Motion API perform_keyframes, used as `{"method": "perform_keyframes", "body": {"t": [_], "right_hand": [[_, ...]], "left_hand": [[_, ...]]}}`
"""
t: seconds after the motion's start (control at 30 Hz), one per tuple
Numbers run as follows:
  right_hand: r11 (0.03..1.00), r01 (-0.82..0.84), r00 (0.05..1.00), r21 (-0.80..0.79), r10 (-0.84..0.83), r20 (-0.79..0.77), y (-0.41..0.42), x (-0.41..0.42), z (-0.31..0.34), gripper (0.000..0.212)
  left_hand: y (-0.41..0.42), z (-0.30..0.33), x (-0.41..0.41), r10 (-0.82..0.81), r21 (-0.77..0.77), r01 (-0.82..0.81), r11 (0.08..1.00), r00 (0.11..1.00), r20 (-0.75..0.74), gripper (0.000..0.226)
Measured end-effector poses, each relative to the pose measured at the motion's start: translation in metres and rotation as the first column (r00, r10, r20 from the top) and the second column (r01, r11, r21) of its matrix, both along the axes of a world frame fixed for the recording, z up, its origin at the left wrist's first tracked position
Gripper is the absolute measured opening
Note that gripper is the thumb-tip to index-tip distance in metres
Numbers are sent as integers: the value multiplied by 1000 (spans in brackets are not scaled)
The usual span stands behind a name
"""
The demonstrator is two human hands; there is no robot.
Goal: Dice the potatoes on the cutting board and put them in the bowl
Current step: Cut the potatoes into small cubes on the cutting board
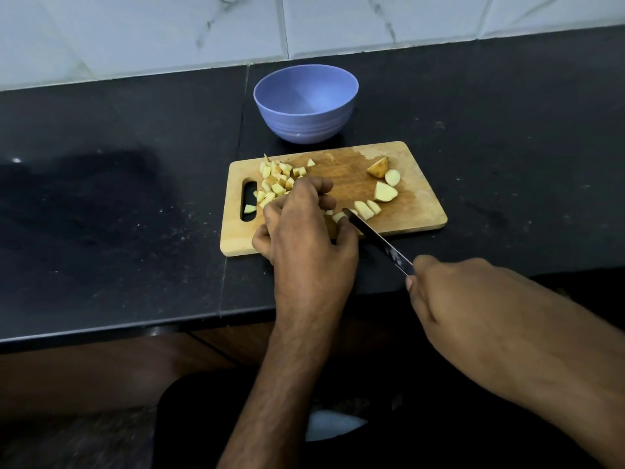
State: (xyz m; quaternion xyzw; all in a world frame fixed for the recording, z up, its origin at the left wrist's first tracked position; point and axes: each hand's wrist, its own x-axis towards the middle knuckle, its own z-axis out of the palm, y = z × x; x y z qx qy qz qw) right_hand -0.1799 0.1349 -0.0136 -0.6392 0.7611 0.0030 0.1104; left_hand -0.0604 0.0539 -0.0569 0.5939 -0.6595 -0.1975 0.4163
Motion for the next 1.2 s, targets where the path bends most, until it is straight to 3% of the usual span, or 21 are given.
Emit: {"method": "perform_keyframes", "body": {"t": [0.13,0.3,0.6,0.8,1.0,1.2], "right_hand": [[1000,-9,998,-4,8,-65,8,-1,1,26],[999,-14,1000,-43,14,2,20,-4,17,36],[991,-2,1000,-132,5,24,11,-7,23,35],[996,-13,996,-90,21,87,10,-10,18,36],[992,31,998,-124,-23,66,7,-17,15,36],[1000,26,998,-15,-25,57,10,-18,17,37]], "left_hand": [[0,-1,-2,15,-13,-15,1000,1000,6,47],[1,2,-3,-15,-23,16,1000,1000,11,42],[-5,1,-7,-58,57,44,997,961,270,28],[-14,7,-9,-24,108,1,994,978,209,18],[-16,6,-10,-19,81,-2,997,968,252,21],[-24,10,-20,41,31,-52,998,963,267,18]]}}
